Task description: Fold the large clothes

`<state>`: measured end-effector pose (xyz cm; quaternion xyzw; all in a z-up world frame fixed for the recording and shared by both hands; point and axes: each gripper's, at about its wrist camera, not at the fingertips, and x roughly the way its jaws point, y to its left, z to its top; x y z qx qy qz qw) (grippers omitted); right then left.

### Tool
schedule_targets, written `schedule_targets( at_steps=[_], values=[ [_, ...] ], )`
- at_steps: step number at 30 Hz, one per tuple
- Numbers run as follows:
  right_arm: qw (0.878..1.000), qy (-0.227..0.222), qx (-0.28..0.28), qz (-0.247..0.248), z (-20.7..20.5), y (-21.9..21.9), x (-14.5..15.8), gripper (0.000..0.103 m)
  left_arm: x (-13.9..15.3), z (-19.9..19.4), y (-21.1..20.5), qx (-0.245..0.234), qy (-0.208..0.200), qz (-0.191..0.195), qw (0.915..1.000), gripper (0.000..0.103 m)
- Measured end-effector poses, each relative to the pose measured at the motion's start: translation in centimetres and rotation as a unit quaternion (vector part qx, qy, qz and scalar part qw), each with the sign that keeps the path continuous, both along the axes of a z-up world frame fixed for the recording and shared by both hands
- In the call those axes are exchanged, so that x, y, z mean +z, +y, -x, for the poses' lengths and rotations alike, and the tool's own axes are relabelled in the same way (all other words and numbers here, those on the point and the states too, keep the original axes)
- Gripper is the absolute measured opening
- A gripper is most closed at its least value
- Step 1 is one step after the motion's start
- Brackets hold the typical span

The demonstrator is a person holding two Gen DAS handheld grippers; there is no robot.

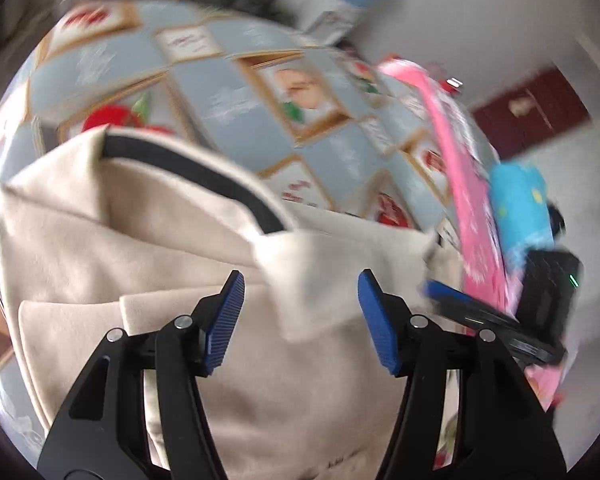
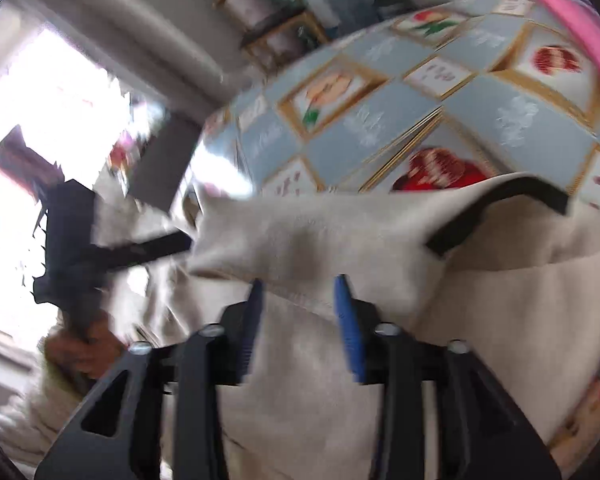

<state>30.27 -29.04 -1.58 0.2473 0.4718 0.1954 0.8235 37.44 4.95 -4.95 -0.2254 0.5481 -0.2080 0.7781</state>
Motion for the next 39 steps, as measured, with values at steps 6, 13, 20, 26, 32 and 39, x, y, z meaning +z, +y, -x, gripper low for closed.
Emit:
schedule_targets(
  at_steps=[6,13,20,26,32,39],
  values=[
    [0.993,0.082,-0.069,-0.049,-0.4,-3.9,-3.0,0.046,-2.9,-1.8,1.1,0.051,0.060,0.041,0.9961,0.056],
    [0.984,0.112,-0.045,-0.132,0.0,-3.7,-5.2,0.046,-1.4,-0.6,0.0,-0.012,0.043,0.085,0.9954,0.055],
    [0.972,0.144,-0.035,-0.180,-0.1,-2.9,-6.7,0.046,-2.7,-0.2,-0.9,-0.021,0.078,0.079,0.9936,0.044],
    [0.964,0.155,-0.041,-0.212,-0.6,-2.8,-7.8,0.035,-3.5,-0.9,-0.8,-0.009,0.090,0.100,0.9909,0.041],
    [0.976,0.130,0.014,-0.176,-0.6,-1.3,-6.7,0.011,-1.6,-0.4,-2.2,-0.067,0.036,0.051,0.9957,0.019],
    [0.992,0.110,0.048,0.025,-4.9,2.0,-4.7,0.008,-0.1,-1.2,-6.6,-0.147,-0.069,-0.148,0.9756,0.015]
  ],
)
